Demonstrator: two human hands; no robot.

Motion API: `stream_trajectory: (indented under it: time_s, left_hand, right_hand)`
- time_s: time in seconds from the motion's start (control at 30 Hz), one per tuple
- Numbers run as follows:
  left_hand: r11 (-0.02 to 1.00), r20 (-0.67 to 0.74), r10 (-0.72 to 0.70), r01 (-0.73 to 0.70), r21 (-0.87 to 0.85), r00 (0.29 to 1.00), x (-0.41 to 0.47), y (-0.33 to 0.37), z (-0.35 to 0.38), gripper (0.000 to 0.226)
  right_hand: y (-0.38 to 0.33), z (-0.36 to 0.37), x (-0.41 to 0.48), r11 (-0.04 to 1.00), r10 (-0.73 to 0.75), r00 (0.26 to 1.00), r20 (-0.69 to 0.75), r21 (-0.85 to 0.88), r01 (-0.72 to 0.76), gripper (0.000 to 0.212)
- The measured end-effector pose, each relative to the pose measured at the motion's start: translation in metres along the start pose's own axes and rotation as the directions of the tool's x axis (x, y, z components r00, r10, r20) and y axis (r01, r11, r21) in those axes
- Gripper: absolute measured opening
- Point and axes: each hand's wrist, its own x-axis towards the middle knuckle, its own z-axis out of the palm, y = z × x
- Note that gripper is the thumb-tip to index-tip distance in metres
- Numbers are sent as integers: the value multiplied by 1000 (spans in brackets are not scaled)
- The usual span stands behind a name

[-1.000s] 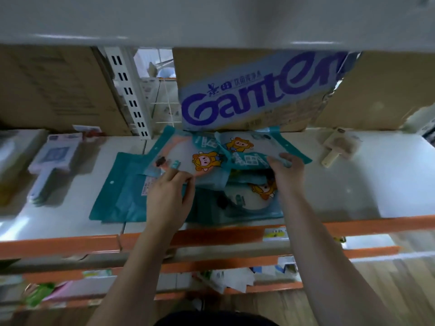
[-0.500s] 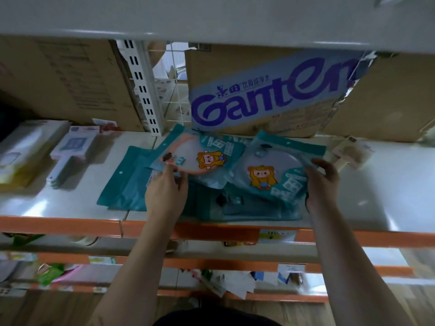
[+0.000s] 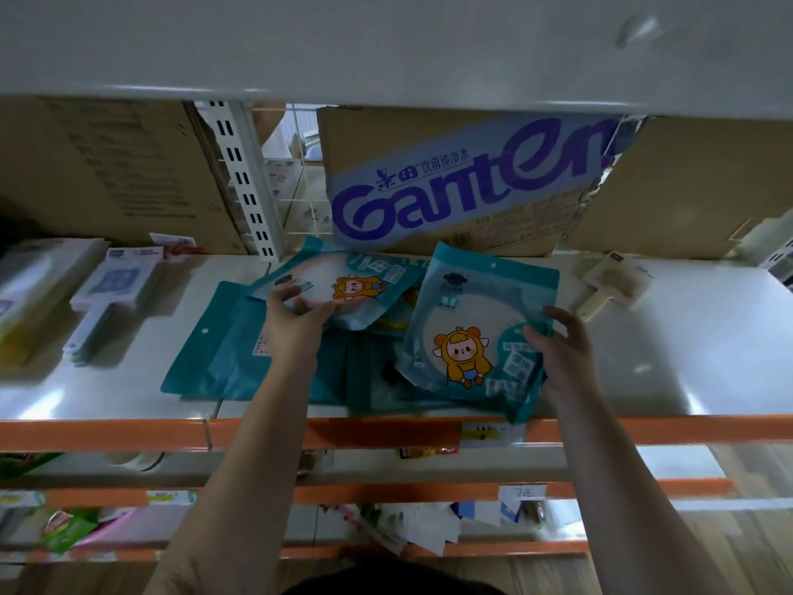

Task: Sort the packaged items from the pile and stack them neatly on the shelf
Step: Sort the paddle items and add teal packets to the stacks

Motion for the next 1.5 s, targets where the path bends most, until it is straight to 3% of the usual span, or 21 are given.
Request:
stream_trajectory:
  time_s: [0.2,0.3,0.37,0.43,0.5,0.6,0.7,0.87,1.07,1.37,1.5]
  left_hand:
    - [999,-1,-47,47,15,999,-6,-2,-36,32]
    - [999,-14,-49,49,-12,999,-19,3,-63,29]
    - [1000,-35,-11,10,-12,999,-29,3,-80,22]
    - [999,-61,29,-30,-24,998,-35,2,-95,19]
    - [995,-64,61,-66,-77,996,-40,3,-110,26]
    - [986,-103,58,-74,-151,993,-42,5,-136,55]
    - [990,-134,60,-77,-120,989,-39,3,-170,68]
    - [988,-152,122,-134,-72,981,-32,4,-237,40]
    - [991,-170,123,-129,-22,978,-12,-4,-330,17]
    - [978,-193,203,-192,78,960,30,10,-427,17]
    - [969,-215,243,-229,87,946,56,24,-446,33]
  right_hand:
    - [-1,4,-5,999,8,1000,13,46,-9,37]
    - [-2,18,-9,997,71,991,115,32,-75,19]
    - [0,34,-13,998,47,978,203,-40,-40,8]
    - [2,52,-19,995,9,964,266,-98,18,10]
    - [5,72,-31,987,-31,942,334,-138,82,9]
    - [12,100,-47,976,-48,910,412,-176,131,8]
    - [18,128,-66,963,-72,886,457,-201,181,10]
    - [32,182,-107,959,-120,889,443,-182,220,7]
    - [62,256,-170,997,6,936,353,-73,21,27]
    - [87,344,-235,998,-7,944,331,-64,30,21]
    - [86,375,-230,998,-13,945,328,-49,31,18]
